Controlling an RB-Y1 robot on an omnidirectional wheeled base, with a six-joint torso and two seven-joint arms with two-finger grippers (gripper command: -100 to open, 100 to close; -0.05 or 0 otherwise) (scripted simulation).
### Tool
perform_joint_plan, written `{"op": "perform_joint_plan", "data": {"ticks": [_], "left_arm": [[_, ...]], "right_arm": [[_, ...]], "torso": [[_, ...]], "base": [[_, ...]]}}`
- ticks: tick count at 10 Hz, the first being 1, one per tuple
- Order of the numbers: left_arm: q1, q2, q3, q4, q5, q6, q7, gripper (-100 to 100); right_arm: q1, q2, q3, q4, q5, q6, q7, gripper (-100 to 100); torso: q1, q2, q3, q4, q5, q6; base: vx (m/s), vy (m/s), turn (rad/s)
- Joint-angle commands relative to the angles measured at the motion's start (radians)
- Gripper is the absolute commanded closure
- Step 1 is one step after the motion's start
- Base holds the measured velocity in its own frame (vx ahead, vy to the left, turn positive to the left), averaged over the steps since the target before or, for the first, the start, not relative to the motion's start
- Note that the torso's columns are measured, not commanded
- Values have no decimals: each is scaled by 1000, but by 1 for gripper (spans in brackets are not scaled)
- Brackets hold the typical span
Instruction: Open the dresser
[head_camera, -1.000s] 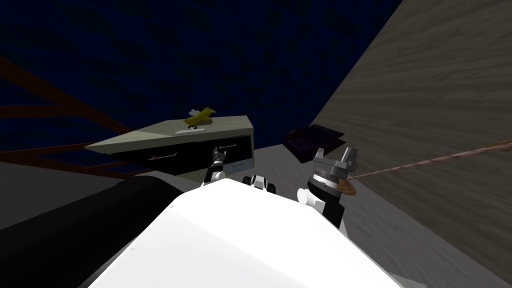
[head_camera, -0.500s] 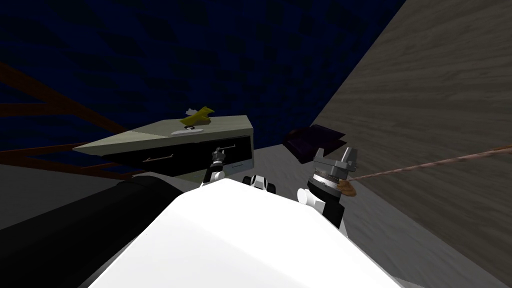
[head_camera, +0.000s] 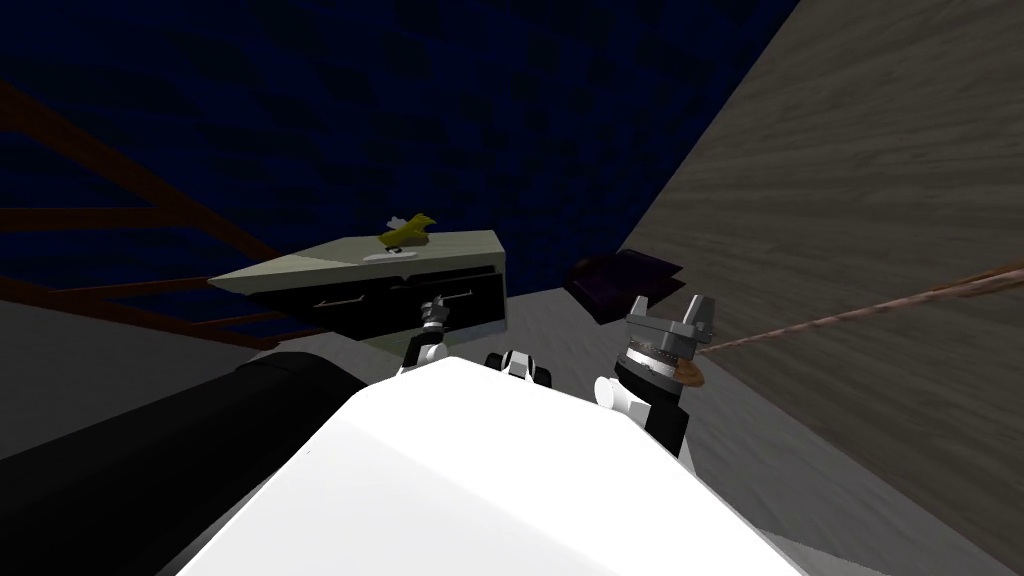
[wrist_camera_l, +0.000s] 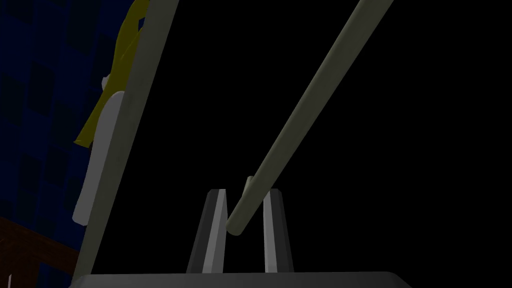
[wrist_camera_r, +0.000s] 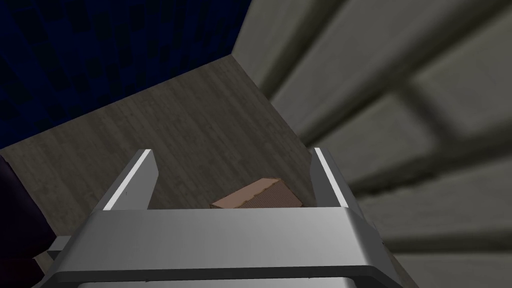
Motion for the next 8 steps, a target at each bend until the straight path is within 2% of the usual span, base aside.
{"op": "perform_joint_plan", "data": {"ticks": [1,4,5,6,8], "left_arm": [[11,-1,-6,-5,0,5,0,100],[28,0,-15,-18,1,9,2,100],[24,1,-9,-17,1,2,1,100],[35,-18,32,-60,14,45,-7,-100],[42,-37,73,-104,28,87,-14,-100]], "right_arm": [[0,0,0,0,0,0,0,0],[0,0,0,0,0,0,0,0],[0,0,0,0,0,0,0,0],[0,0,0,0,0,0,0,0],[0,0,0,0,0,0,0,0]], "torso": [[3,-5,-3,1,-2,-1],[-1,0,1,0,0,0],[-1,-3,-1,-1,0,1],[2,-7,-5,0,-2,1],[3,-4,-3,1,-2,-1]], "base": [[-112,-64,10],[-157,-112,17],[-68,-59,24],[-33,-24,-199],[-25,-12,-149]]}}
